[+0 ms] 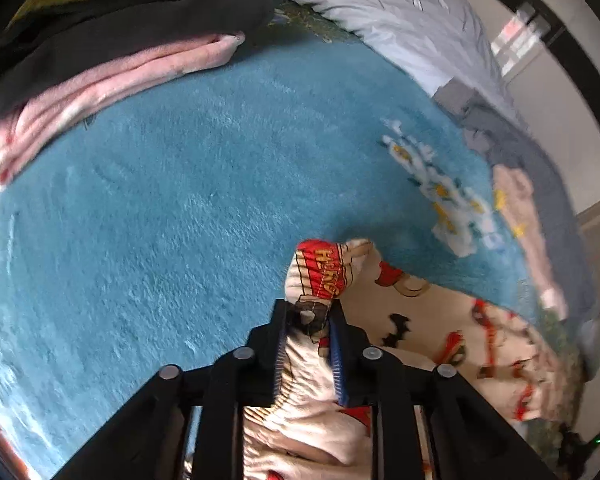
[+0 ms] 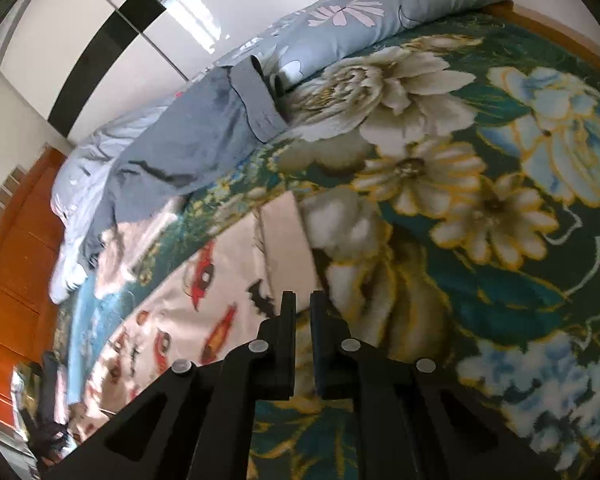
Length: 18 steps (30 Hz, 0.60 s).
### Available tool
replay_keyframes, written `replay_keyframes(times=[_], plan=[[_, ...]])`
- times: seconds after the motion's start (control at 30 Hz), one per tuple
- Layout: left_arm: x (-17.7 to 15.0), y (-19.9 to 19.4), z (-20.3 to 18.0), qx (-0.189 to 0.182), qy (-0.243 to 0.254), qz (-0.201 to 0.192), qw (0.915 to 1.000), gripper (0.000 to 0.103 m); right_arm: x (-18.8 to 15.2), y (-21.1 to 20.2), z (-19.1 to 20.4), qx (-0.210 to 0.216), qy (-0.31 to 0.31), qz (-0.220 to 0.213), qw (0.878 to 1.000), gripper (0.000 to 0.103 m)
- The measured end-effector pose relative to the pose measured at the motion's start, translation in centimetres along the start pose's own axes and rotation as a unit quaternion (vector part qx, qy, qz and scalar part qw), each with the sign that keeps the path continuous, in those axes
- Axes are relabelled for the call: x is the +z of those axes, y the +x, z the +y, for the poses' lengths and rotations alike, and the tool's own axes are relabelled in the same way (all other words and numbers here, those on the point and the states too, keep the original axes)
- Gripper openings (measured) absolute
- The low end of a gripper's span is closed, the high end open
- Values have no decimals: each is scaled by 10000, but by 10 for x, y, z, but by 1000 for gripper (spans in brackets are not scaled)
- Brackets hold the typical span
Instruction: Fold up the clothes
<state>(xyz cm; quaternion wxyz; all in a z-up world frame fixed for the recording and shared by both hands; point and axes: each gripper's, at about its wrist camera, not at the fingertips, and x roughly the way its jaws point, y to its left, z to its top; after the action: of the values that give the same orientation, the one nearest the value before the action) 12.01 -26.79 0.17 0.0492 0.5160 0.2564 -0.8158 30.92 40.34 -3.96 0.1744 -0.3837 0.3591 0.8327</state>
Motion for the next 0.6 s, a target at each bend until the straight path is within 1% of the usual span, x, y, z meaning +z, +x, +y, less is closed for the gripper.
replay_keyframes(times=[0.1, 0.13, 0.2, 0.27, 0.3, 0.37, 0.4, 0.43, 0.53, 0.6], plan=[[-7, -13, 10, -214, -177, 0, 9996, 42, -4, 0, 1, 80, 62, 56, 9999, 7], [-12, -21, 16, -287, -254, -38, 9993, 44, -5, 0, 1, 106, 82, 74, 9999, 7], [-24, -36, 28, -418, -438, -161, 9980, 54, -7, 1, 1, 159, 123, 111, 9997, 7], [-41, -52, 45, -492, -676, -281, 9961, 58, -10, 1, 2, 213, 164, 148, 9995, 8], [-51, -58, 55, -504, -809, -318, 9949, 59, -11, 1, 2, 238, 186, 163, 9994, 10], [-68, -65, 71, -470, -1082, -316, 9925, 59, -17, -4, 3, 285, 235, 172, 9992, 17], [-77, -65, 77, -462, -1196, -310, 9913, 59, -20, -6, 3, 310, 260, 176, 9990, 24], [-87, -68, 84, -465, -1311, -311, 9898, 59, -23, -8, 5, 339, 282, 179, 9989, 28], [-111, -70, 95, -570, -1538, -261, 9861, 59, -29, -11, 10, 459, 323, 217, 9982, 29], [-123, -69, 97, -740, -1597, -216, 9842, 58, -34, -13, 17, 519, 300, 254, 9979, 30]])
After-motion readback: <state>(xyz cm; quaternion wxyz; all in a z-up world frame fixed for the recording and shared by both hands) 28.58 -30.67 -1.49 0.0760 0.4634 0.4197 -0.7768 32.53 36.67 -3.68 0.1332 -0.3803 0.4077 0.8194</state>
